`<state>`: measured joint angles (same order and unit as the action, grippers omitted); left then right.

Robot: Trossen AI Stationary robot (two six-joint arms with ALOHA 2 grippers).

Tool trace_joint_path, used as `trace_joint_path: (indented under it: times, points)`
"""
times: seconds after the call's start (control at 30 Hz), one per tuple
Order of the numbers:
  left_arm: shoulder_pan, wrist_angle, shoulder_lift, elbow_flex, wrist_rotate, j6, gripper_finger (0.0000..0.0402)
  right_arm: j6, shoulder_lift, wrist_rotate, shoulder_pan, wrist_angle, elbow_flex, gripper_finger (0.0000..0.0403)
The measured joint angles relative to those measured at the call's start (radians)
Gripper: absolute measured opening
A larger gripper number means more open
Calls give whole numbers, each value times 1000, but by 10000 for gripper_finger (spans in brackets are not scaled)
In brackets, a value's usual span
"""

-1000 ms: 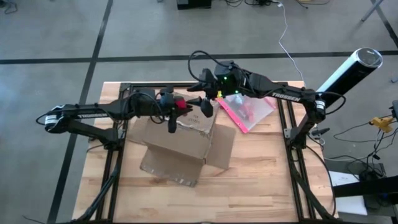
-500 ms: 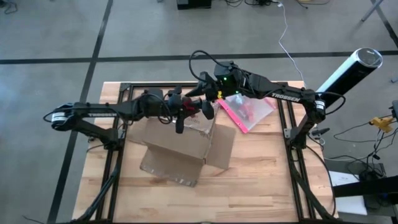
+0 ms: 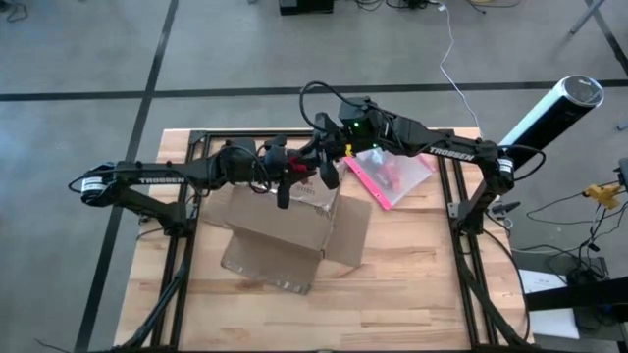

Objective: Unpack boxes
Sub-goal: Break down the cardboard box

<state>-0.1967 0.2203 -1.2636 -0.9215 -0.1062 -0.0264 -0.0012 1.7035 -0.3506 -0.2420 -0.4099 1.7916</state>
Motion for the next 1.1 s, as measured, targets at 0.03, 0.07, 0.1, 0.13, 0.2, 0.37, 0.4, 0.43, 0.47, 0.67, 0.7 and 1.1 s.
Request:
trace_joint_path:
  times: [0.03,0.07,0.1,0.13,0.2,0.37,0.4,0.43,0.47,0.67,0.7,1.1]
  points:
    - [0,0,0,0,0,1,22,2,0,0,0,0,0,31]
    - [-1,0,0,0,0,2,22,4,0,1,0,0,0,31]
    - [-1,0,0,0,1,2,22,4,0,2,0,0,0,31]
    - [-2,0,0,0,2,2,25,5,0,4,0,0,0,31]
    - [-2,0,0,0,6,17,43,19,-3,14,-1,-2,0,31]
    - [-2,-3,10,0,45,35,113,25,-23,46,-10,-30,0,31]
    - [-2,-5,16,0,56,40,126,21,-29,56,-13,-41,0,31]
    - [-2,-11,22,0,63,48,139,17,-34,71,-15,-56,0,31]
    - [-2,-17,27,0,70,55,152,11,-39,85,-19,-73,0,31]
    - [-8,-81,76,0,126,87,222,-14,-71,175,-30,-212,0,31]
    - [-11,-100,85,0,127,93,231,-15,-81,199,-32,-247,0,31]
    - [-48,-237,125,0,150,97,259,206,-134,353,-49,-932,-30,31]
